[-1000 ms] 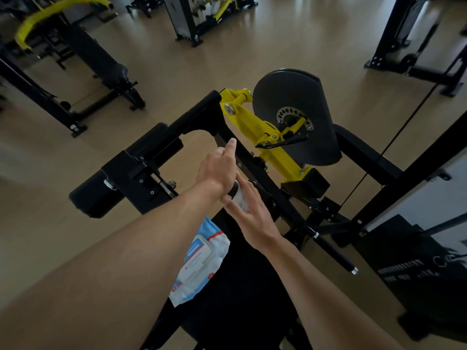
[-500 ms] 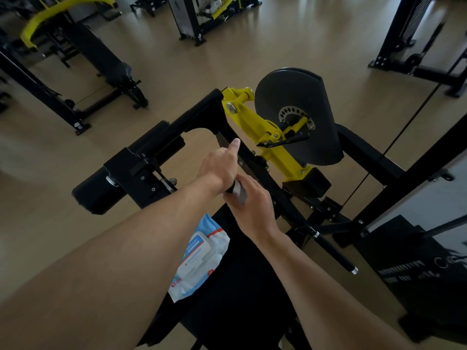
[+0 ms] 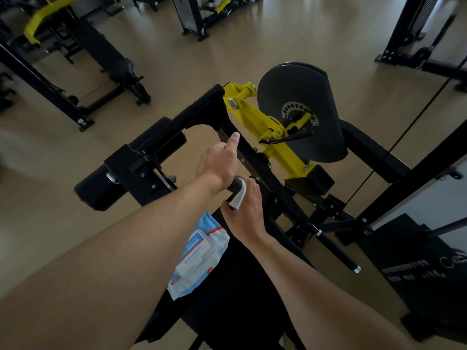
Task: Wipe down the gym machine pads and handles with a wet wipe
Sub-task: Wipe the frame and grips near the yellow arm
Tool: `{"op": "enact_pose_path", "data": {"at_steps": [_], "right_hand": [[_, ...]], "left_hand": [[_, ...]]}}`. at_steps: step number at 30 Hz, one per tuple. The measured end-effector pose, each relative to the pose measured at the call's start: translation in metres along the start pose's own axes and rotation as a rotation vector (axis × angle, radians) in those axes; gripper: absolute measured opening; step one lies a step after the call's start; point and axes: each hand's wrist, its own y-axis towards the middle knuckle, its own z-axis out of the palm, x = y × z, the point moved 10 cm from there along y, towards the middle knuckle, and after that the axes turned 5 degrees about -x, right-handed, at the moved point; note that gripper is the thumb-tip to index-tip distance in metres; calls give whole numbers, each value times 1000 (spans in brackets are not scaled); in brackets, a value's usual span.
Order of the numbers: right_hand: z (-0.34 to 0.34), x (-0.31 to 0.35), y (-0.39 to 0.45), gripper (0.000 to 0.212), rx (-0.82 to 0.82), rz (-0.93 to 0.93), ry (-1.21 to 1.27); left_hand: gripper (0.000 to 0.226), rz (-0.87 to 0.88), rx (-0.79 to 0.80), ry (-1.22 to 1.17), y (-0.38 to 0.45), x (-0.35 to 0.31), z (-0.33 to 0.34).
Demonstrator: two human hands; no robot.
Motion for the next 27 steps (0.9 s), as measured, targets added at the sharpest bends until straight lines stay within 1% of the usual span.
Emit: {"op": "enact_pose_path", "data": {"at_steps": [2,4,6,7,8,9,11,12,14,15,16,17,20,22,24,25,27], "right_hand": [[-1,2,-1,59,1,26,47],[-1,20,-3,58,-10,-19,98],[-1,32,-5,55,-52,-81,75],[-1,29,-5,53,-68,-83,52],[0,22,-4,52,-66,-44,41],[1,11,-2,53,-45,19,53],[1,0,-2,59,45,119,123],[0,0,-3,61,116,130,163],[-3,4,-9,67,286,104,247],[-5,6,-14,67,351,79,288],[-10,7,-17,64,382,45,305],[-14,7,-18,64,386,12,296],[-19,4,-19,85,365,-43,219],[-21,5,-17,87,353,-58,242],[-23,4,-16,87,354,-51,303],[-23,3,-14,83,359,-40,319],[-23,-1,-10,63,344,-34,268]], "left_hand": [[63,11,-5,27,2,1,0],[62,-33,-5,-10,1,5,-1],[62,-37,-8,-6,-1,3,-3],[60,-23,-6,15,-2,2,-3],[55,19,-4,61,-1,-2,-2],[49,60,2,119,-1,-5,-1],[44,71,-18,126,0,-6,-2],[45,56,-19,102,0,-5,-3],[53,97,-5,147,1,-6,-1],[59,76,0,119,1,-4,-1],[63,24,2,54,1,-1,-1],[66,-10,1,11,-1,0,-2],[70,-16,-7,-9,-6,-3,-3],[70,-26,-15,-23,-8,-3,-5],[69,-38,-18,-28,-7,-1,-5],[68,-37,-21,-23,-7,-2,-5],[67,-35,-32,-26,-8,-3,-6]]}}
